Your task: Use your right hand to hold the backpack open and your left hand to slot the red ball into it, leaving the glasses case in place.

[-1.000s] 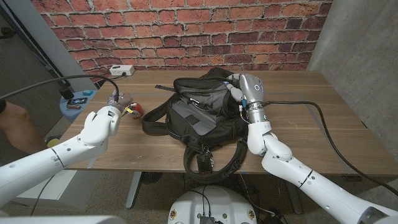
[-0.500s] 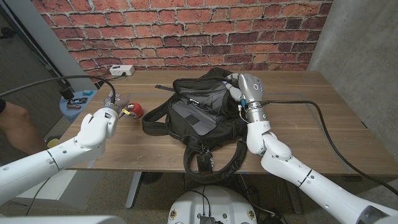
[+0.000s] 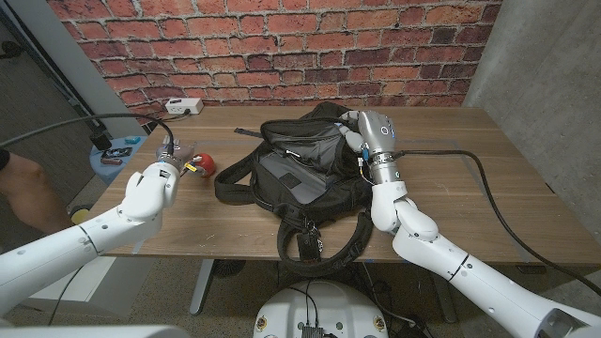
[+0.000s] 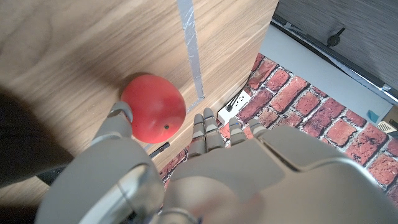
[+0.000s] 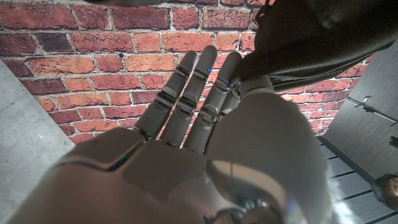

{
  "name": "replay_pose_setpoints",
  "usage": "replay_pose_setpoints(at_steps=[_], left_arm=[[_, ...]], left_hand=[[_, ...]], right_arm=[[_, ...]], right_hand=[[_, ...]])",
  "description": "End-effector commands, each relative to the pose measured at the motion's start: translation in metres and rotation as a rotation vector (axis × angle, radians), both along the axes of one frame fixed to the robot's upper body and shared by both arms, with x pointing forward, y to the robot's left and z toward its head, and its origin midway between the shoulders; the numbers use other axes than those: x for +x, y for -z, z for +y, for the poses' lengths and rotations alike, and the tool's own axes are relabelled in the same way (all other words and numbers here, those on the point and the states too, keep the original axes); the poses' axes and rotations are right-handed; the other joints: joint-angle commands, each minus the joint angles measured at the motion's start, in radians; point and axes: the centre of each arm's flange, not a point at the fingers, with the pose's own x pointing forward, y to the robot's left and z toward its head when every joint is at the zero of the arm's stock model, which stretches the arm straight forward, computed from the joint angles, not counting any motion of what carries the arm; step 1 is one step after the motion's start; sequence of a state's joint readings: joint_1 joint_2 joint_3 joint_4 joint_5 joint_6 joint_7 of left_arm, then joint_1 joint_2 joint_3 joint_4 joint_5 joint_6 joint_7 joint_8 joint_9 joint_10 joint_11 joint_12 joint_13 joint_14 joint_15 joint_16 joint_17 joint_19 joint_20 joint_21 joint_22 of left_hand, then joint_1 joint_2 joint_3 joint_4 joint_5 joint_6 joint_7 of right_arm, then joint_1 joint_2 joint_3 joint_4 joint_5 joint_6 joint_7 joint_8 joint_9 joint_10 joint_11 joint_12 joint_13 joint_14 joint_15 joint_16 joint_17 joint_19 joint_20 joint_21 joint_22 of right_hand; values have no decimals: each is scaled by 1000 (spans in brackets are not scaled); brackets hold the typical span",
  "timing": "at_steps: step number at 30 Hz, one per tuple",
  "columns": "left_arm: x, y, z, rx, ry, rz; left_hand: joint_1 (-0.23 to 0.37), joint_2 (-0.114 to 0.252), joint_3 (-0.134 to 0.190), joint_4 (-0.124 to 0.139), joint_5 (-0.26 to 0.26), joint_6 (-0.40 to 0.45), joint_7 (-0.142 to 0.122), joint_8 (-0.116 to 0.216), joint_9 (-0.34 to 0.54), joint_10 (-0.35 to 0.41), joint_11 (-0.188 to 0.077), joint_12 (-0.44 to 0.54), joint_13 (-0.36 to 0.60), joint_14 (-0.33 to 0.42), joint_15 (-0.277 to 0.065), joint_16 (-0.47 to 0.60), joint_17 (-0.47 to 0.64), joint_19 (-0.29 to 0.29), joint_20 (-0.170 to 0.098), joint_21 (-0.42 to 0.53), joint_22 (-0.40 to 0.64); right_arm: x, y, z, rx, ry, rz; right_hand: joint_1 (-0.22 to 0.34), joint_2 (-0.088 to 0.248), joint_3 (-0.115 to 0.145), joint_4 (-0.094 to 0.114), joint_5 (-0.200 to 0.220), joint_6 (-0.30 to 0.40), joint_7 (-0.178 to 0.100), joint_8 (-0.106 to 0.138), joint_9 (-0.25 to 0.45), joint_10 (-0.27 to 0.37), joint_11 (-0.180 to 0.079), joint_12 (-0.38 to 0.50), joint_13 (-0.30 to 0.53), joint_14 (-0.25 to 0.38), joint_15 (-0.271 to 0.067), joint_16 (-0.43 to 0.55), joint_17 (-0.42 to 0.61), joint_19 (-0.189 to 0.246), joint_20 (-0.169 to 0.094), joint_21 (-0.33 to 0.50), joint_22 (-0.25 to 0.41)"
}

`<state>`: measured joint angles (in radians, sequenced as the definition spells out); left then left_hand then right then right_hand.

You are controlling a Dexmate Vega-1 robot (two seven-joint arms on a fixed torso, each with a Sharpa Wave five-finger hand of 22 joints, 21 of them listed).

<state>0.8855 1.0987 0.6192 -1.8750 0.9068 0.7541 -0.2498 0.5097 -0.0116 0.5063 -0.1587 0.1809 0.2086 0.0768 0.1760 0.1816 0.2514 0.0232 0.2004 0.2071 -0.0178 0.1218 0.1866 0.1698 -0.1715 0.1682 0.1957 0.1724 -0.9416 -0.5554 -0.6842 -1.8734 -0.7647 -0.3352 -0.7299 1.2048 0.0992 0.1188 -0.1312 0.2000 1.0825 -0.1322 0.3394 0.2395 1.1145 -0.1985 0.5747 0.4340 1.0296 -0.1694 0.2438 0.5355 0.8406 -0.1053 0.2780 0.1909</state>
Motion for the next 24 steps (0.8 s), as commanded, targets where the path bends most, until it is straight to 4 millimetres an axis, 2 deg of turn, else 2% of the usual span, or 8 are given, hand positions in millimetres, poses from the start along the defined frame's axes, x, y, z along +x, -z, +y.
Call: replay_pose_setpoints(at_steps=[1,14,21,24], left_arm=[[14,0,-4,0,15,7],[22,8,-3,-7,21,14],[24,16,-3,8,17,-8],[24,18,-4,20,22,-44]], left_hand=[[2,-7,8,4,6,0,0,4,2,9,1,9,1,7,1,3,4,-15,6,8,3],[21,-5,15,-3,7,12,1,15,1,39,-1,23,0,48,-1,12,3,24,10,16,3],[67,-10,30,-15,6,47,2,28,2,88,-1,42,2,116,-14,24,4,77,15,22,1],[94,-12,38,-18,7,77,-5,37,3,120,-9,54,5,148,-20,27,4,102,13,23,1]], right_arm=[[2,-2,1,-5,8,9],[4,-2,6,-11,17,19],[5,-3,7,-21,18,24],[5,-3,7,-21,20,25]], right_hand=[[13,9,-5,-3,5,12,-6,5,5,11,2,-4,2,13,-72,-4,3,-5,-71,10,1],[14,9,-8,-3,5,12,-6,4,5,9,1,-5,3,12,-72,-8,5,-7,-70,9,1],[14,10,-9,-3,5,12,-6,4,5,10,1,-6,2,14,-72,-9,7,-7,-70,9,1],[14,10,-9,-3,5,13,-5,4,5,12,2,-6,2,15,-72,-9,7,-6,-69,10,0]])
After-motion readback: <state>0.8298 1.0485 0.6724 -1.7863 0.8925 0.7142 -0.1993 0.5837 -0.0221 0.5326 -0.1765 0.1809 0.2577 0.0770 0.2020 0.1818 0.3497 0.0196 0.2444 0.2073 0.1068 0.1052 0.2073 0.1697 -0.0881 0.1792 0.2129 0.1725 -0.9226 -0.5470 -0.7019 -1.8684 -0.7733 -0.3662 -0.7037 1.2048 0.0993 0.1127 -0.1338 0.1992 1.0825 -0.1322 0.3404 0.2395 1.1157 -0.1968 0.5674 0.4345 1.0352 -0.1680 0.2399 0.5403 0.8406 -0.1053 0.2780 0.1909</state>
